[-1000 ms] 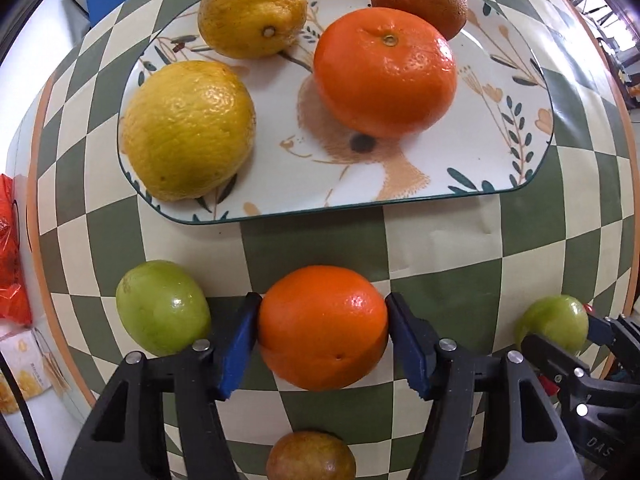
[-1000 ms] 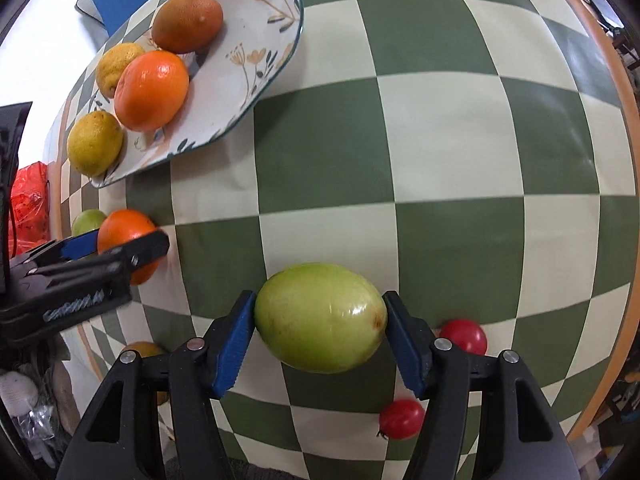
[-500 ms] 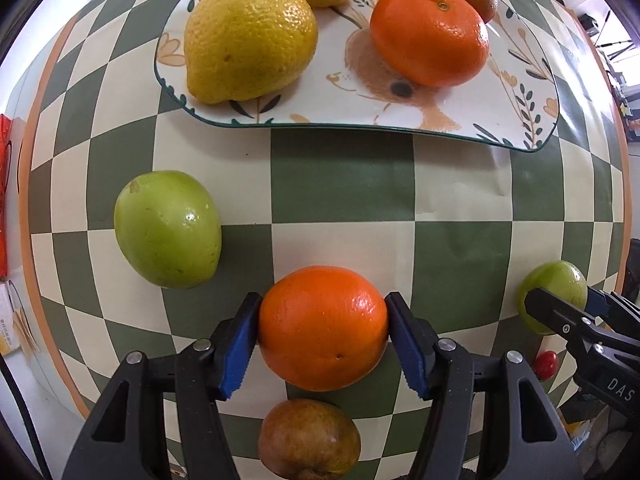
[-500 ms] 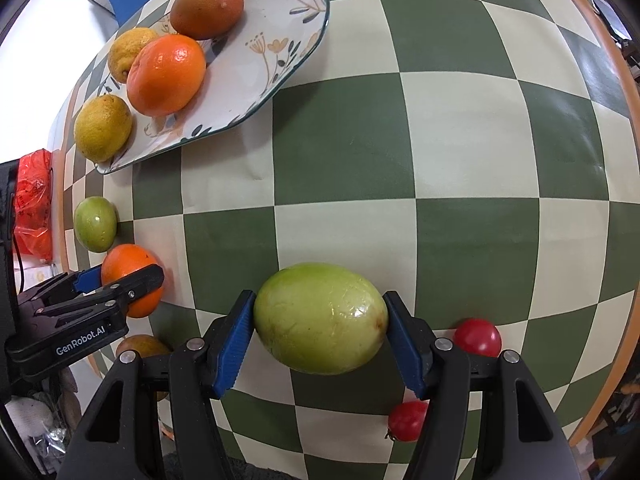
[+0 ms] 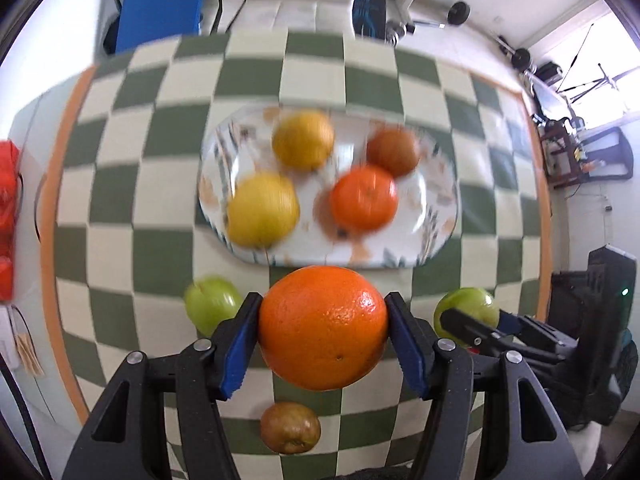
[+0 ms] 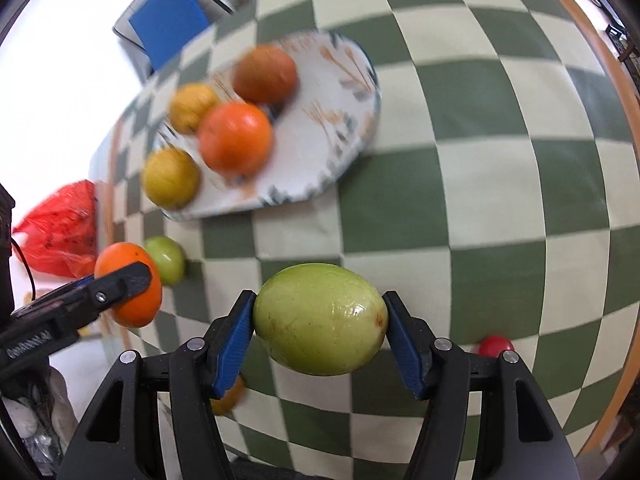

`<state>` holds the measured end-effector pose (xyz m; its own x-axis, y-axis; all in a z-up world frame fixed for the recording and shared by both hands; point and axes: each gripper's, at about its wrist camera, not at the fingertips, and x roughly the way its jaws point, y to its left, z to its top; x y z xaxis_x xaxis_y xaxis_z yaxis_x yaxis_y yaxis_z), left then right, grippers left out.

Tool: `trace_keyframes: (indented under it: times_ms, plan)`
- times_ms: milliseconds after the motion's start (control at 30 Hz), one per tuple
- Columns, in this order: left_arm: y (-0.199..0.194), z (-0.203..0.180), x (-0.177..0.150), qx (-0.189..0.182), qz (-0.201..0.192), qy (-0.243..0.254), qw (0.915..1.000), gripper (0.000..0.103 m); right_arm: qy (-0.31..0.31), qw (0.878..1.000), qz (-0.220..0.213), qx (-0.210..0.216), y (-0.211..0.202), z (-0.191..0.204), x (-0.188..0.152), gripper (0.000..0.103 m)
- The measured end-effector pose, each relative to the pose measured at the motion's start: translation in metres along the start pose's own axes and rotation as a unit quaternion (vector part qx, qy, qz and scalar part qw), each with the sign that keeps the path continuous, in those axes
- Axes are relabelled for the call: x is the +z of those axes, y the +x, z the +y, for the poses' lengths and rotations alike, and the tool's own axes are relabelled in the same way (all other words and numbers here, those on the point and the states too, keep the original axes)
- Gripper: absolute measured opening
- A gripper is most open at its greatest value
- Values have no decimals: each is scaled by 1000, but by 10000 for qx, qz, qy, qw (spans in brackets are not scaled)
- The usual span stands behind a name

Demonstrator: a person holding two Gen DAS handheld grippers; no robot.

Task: Organize fruits
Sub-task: 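Place the orange with the left tool while the right tool places the green pear on the plate, then lift both open tools back from the plate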

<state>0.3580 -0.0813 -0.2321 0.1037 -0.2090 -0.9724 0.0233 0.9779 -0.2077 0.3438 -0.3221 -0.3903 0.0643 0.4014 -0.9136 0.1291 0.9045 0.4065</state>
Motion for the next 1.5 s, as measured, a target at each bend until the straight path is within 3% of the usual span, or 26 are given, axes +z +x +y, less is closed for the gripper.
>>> trace_keyframes:
  times_ms: [67, 200, 400, 533, 933, 967, 1033, 1167, 1500]
  plan:
    - [-12, 2, 23, 66, -181, 23, 9998, 60, -63, 9998, -190, 63, -12, 12, 19, 66]
    - [6, 13, 83, 442, -247, 49, 9987, 60, -191, 9989, -392, -160, -14, 29, 68, 66]
    - [58, 39, 141, 725, 358, -98, 9967, 60, -186, 9982, -168, -552, 13, 27, 115, 66]
    - [80, 55, 148, 721, 697, -262, 9946, 60, -211, 9975, -43, -677, 20, 18, 126, 66]
    - [107, 61, 142, 794, 1038, -336, 9909, 63, -220, 9967, 174, -760, 34, 21, 131, 68]
    - [107, 62, 141, 835, 999, -334, 9909, 68, -213, 9968, 177, -745, 34, 22, 132, 75]
    - [103, 63, 140, 881, 888, -303, 9917, 91, -185, 9970, 158, -734, 33, 24, 133, 86]
    - [92, 65, 132, 894, 718, -292, 9930, 91, -211, 9955, 142, -911, 30, 30, 132, 96]
    - [53, 49, 71, 1199, 14, -186, 9926, 91, -390, 9885, -180, -1453, 14, 43, 112, 97]
